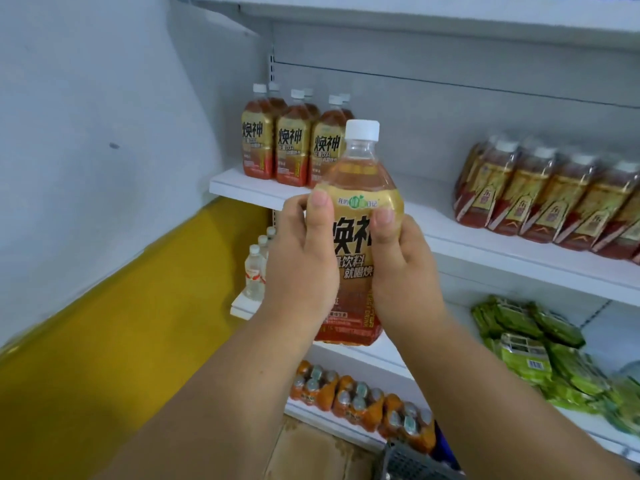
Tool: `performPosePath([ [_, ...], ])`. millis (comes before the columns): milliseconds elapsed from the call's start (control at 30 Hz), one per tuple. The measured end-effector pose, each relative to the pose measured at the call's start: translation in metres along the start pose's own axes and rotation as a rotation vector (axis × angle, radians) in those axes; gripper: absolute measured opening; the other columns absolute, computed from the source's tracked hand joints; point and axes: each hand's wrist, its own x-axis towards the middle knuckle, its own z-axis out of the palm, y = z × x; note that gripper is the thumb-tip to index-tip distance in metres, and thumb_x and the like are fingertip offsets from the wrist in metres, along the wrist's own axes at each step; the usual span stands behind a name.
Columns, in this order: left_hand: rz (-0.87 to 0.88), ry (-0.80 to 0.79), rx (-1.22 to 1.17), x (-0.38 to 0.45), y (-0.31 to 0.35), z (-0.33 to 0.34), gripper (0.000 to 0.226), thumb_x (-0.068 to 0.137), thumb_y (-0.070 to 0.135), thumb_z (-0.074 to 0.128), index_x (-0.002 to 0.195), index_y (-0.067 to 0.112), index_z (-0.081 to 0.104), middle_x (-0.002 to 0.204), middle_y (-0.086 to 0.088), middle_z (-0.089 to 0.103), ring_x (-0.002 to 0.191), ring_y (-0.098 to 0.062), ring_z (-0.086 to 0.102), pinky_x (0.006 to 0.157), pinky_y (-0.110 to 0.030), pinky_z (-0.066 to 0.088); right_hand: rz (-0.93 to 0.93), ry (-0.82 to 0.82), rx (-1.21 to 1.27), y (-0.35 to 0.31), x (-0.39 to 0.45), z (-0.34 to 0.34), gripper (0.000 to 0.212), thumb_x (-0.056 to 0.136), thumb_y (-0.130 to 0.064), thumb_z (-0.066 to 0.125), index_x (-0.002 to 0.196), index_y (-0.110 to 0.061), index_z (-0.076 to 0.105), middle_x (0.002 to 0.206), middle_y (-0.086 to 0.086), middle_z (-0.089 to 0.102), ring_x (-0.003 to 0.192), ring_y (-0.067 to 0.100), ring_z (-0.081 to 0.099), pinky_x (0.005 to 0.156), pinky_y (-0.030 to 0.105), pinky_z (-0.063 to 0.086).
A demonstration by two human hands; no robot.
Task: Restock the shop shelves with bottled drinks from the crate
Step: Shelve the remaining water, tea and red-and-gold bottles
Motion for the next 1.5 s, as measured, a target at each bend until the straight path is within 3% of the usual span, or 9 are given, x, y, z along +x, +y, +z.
performPosePath([
  [133, 0.024, -0.024, 0.009, 0.034, -0.011, 0.025, 0.063, 0.082, 0.082, 0.02, 0.116, 0.042, 0.054, 0.101, 0.026, 0.064, 0.096, 0.014, 0.057, 0.073, -0.012, 0.04, 0.046, -0.166, 0.046, 0.011, 0.045, -0.022, 0.07, 0.074, -0.075, 0.063, 0.124, -0.026, 0.056, 0.111, -0.004, 0.074, 0.099, 0.014, 0.073, 0.081, 0.037, 0.062],
  [233, 0.026, -0.064, -0.004, 0.07, -0.027, 0.041, 0.068, 0.078, 0.085, 0.02, 0.117, 0.039, 0.053, 0.099, 0.019, 0.066, 0.091, 0.009, 0.061, 0.071, -0.018, 0.045, 0.073, -0.276, 0.016, 0.021, 0.089, -0.033, 0.063, 0.079, -0.052, 0.074, 0.13, -0.02, 0.055, 0.116, 0.002, 0.073, 0.104, 0.019, 0.073, 0.089, 0.044, 0.059],
  [400, 0.12, -0.16, -0.004, 0.138, -0.054, 0.071, 0.07, 0.081, 0.083, 0.022, 0.127, 0.039, 0.052, 0.103, 0.025, 0.065, 0.098, 0.01, 0.059, 0.076, -0.015, 0.047, 0.037, -0.15, 0.081, 0.044, 0.155, -0.031, 0.056, 0.079, -0.039, 0.08, 0.125, -0.015, 0.06, 0.112, 0.009, 0.075, 0.103, 0.027, 0.073, 0.09, 0.054, 0.058],
  [567, 0.175, -0.299, 0.063, 0.208, -0.068, 0.09, 0.046, 0.089, 0.08, 0.026, 0.119, 0.06, 0.054, 0.111, 0.031, 0.063, 0.107, 0.012, 0.057, 0.087, -0.013, 0.048, 0.032, 0.007, 0.013, 0.061, 0.219, -0.024, 0.06, 0.069, -0.05, 0.083, 0.12, -0.025, 0.062, 0.107, -0.001, 0.076, 0.1, 0.018, 0.074, 0.089, 0.049, 0.059],
  [667, 0.25, -0.21, 0.137, 0.233, -0.086, 0.098, 0.038, 0.097, 0.056, 0.044, 0.124, 0.033, 0.056, 0.116, 0.014, 0.058, 0.11, -0.005, 0.055, 0.096, -0.03, 0.049, 0.043, 0.052, -0.036, 0.076, 0.248, -0.025, 0.051, 0.076, -0.043, 0.084, 0.12, -0.027, 0.062, 0.107, -0.006, 0.076, 0.098, 0.013, 0.074, 0.09, 0.046, 0.059],
  [767, 0.288, -0.206, 0.082, 0.242, -0.109, 0.104, 0.006, 0.095, 0.031, 0.059, 0.1, 0.031, 0.055, 0.095, 0.013, 0.059, 0.091, -0.011, 0.06, 0.081, -0.03, 0.053, 0.057, 0.12, -0.025, 0.094, 0.27, -0.027, 0.056, 0.074, -0.042, 0.085, 0.122, -0.025, 0.062, 0.107, -0.004, 0.076, 0.099, 0.013, 0.074, 0.09, 0.045, 0.06],
  [1000, 0.201, -0.663, 0.141, 0.264, -0.141, 0.128, 0.017, 0.094, 0.018, 0.063, 0.1, 0.034, 0.065, 0.091, 0.02, 0.068, 0.089, 0.001, 0.065, 0.073, -0.008, 0.048, 0.071, 0.178, 0.0, 0.122, 0.31, -0.026, 0.05, 0.078, -0.022, 0.083, 0.121, -0.018, 0.06, 0.106, 0.003, 0.076, 0.1, 0.02, 0.073, 0.09, 0.047, 0.059],
  [1267, 0.14, -0.659, 0.172, 0.299, -0.152, 0.145, 0.018, 0.096, 0.017, 0.061, 0.101, 0.033, 0.063, 0.086, 0.017, 0.064, 0.085, 0.006, 0.06, 0.071, -0.007, 0.046, 0.056, 0.156, -0.025, 0.136, 0.348, -0.024, 0.038, 0.084, -0.016, 0.079, 0.113, -0.026, 0.057, 0.103, -0.001, 0.075, 0.095, 0.011, 0.073, 0.076, 0.025, 0.059],
  [1500, 0.131, -0.69, 0.247, 0.311, -0.152, 0.162, 0.016, 0.091, 0.036, 0.06, 0.102, 0.043, 0.05, 0.097, 0.018, 0.065, 0.088, 0.002, 0.063, 0.084, -0.032, 0.058, 0.102, 0.135, -0.069, 0.149, 0.38, -0.03, 0.057, 0.076, -0.035, 0.081, 0.126, -0.027, 0.055, 0.113, 0.001, 0.073, 0.107, 0.018, 0.07, 0.095, 0.047, 0.057],
])
